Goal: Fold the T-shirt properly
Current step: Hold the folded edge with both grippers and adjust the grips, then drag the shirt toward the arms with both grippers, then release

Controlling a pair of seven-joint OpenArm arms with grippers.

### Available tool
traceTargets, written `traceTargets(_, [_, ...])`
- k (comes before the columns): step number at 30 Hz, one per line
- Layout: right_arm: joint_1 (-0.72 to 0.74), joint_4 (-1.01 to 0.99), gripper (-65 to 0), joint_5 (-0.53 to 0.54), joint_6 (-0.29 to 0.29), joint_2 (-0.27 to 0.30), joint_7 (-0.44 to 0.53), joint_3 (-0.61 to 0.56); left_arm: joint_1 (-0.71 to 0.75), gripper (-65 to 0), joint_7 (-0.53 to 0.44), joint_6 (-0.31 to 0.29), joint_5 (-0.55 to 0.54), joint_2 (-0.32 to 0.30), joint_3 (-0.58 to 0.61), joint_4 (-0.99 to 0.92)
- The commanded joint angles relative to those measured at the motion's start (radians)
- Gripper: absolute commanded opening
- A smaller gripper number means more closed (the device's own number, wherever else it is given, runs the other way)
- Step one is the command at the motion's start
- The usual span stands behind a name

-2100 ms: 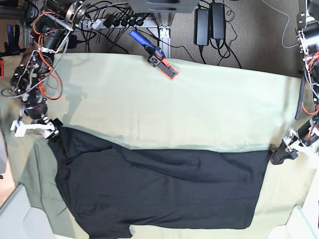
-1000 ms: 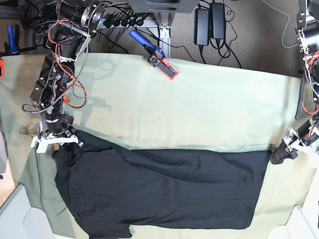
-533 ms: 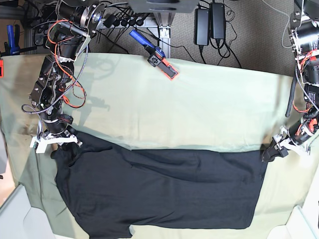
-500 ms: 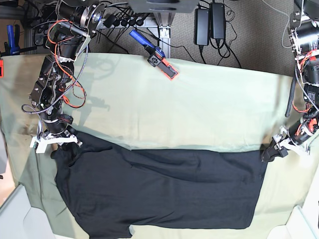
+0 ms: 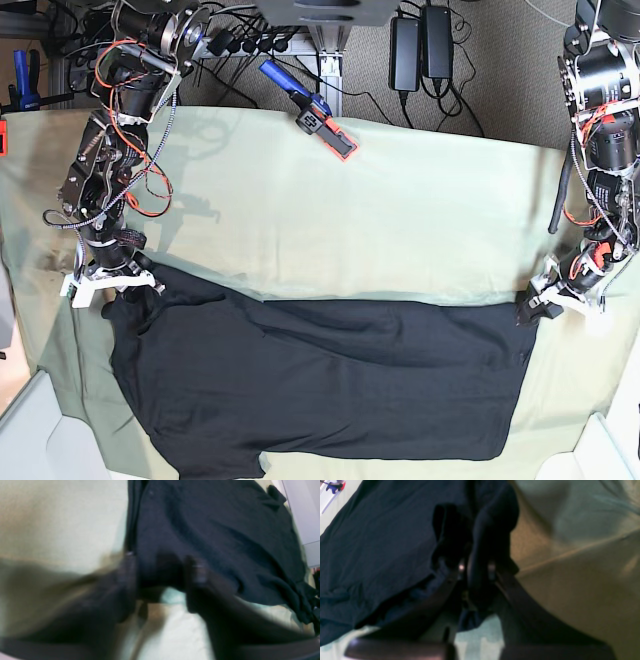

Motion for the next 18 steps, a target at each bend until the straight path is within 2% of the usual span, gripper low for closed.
traceTargets(1, [0.019, 0.015, -65.0, 0.005, 0.03, 0.009, 0.019, -0.001, -0.028, -50.9, -0.015, 0.003, -0.016, -0.012, -0.005, 0.015])
traceTargets(3, [0.019, 0.015, -65.0, 0.005, 0.03, 0.009, 0.019, -0.001, -0.029, -65.0, -0.013, 0.003, -0.017, -0.012, -0.005, 0.015])
traceTargets(5, [0.02, 0.015, -65.0, 0.006, 0.03, 0.01, 0.018, -0.001, -0.035, -65.0, 0.0, -0.032, -0.017, -0.015, -0.005, 0.015])
traceTargets(8, [0.019, 0.016, -65.0, 0.041, 0.031, 0.018, -0.027, -0.001, -0.037, -65.0, 0.048, -0.152, -0.082, -0.032, -0.005, 0.016])
traceTargets(13, [0.01, 0.027, -65.0, 0.136, 0.08, 0.063, -0.13, -0.001, -0.032, -65.0, 0.22, -0.152, -0.27, -0.106, -0.005, 0.016])
traceTargets(18, [-0.055, 0.075, -65.0, 0.235, 0.088, 0.134, -0.18, -0.001, 0.013, -65.0, 0.264, -0.152, -0.334, -0.182, -0.005, 0.016])
